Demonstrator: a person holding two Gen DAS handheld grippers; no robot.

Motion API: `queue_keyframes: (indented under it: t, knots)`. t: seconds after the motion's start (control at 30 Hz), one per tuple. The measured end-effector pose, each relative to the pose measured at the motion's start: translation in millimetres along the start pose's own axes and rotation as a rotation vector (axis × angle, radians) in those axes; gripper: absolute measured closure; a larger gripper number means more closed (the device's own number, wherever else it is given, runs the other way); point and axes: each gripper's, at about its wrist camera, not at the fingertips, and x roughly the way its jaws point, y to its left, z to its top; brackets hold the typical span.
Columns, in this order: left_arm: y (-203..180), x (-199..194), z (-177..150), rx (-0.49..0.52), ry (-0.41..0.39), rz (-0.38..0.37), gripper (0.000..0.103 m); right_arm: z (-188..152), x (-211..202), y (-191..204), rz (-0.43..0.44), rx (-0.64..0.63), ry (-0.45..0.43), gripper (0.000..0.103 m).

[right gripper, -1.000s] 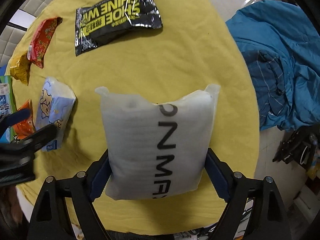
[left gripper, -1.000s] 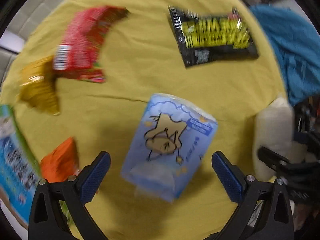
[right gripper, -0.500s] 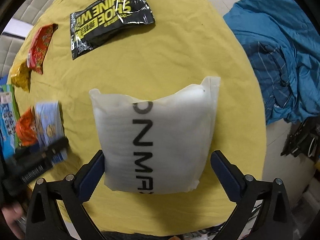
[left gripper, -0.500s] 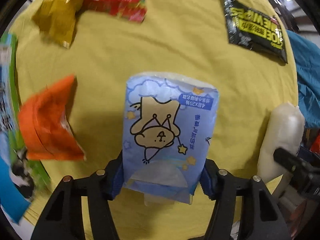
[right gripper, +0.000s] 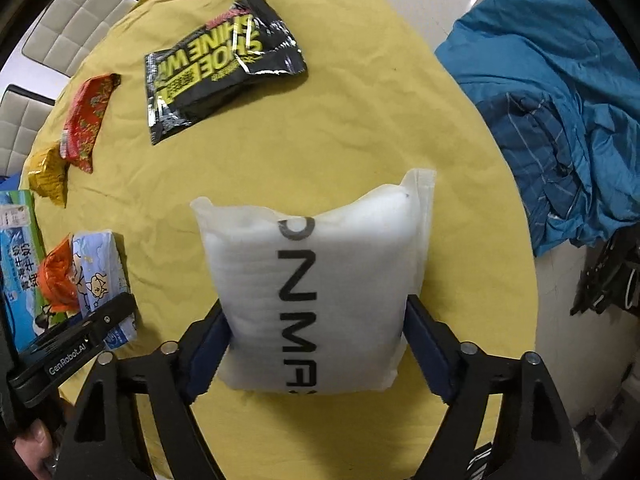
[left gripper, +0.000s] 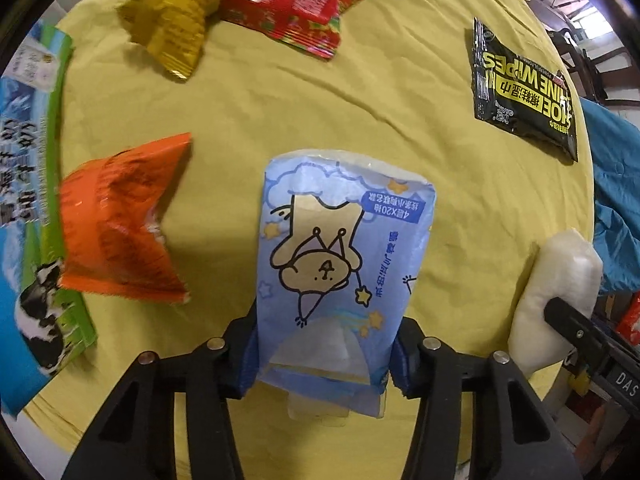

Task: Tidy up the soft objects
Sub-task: 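Carry both packs into the box and open both tools to release them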

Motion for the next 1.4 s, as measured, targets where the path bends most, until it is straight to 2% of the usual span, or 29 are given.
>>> queue_keyframes:
  t: [0.1,0.2,0.47,0.67,0.8,0.87,0.9,0.97,1.17,1.3,1.4]
  knots:
    - [-1.0,-8.9,-15.5,-0.003,-0.025,0.018,0.056,-6.2,-6.4,7.7,-0.014,-0.022,-0.019,0.025]
    - [-11.0,-19.1,-28.2,-0.011,-0.062,0.018,0.056,-11.1,-11.9,9.7,0.009,-0.025,-0.024,0.027]
    - [8.8,-95.2,-82.0,-0.056,-0.200,-0.036,0.056,-45.4,-60.1,58.4,0.120,-0.125,-0.069,0.028]
    - [69.3,-159.1,-92.9,-0.121,-0.302,-0.075,0.056,-66.9,-108.0,128.7,0.225,-0.258,-0.111,0.028]
    - [106.7,-202.2,-92.0,-0.169,-0.360,-0.079,0.056,-81.8,-143.9,197.8,0.294,-0.356,-0.151,0.028]
    - [134.2,-215.0,-89.8,-0.191,-0.381,-0.075,0.056,-89.0,-157.1,238.0,0.318,-0.404,-0.165,0.028]
    - [144.2,-209.8,-77.0,-0.199,-0.388,-0.072,0.056,-91.3,-160.6,254.5,0.324,-0.422,-0.168,0.028]
    - [175.5,-223.0,-78.3,-0.221,-0.407,-0.058,0.056,-96.6,-164.4,292.2,0.335,-0.456,-0.172,0.028]
    - [270.1,-224.8,-57.2,-0.275,-0.400,-0.061,0.056,-94.0,-141.9,405.2,0.305,-0.514,-0.150,0.028]
    - [325.0,-207.2,-36.8,-0.318,-0.341,-0.130,0.056,-79.8,-103.8,462.1,0.249,-0.513,-0.110,0.028]
    - [354.7,-184.3,-17.4,-0.326,-0.288,-0.178,0.056,-72.1,-73.8,488.8,0.206,-0.513,-0.082,0.028]
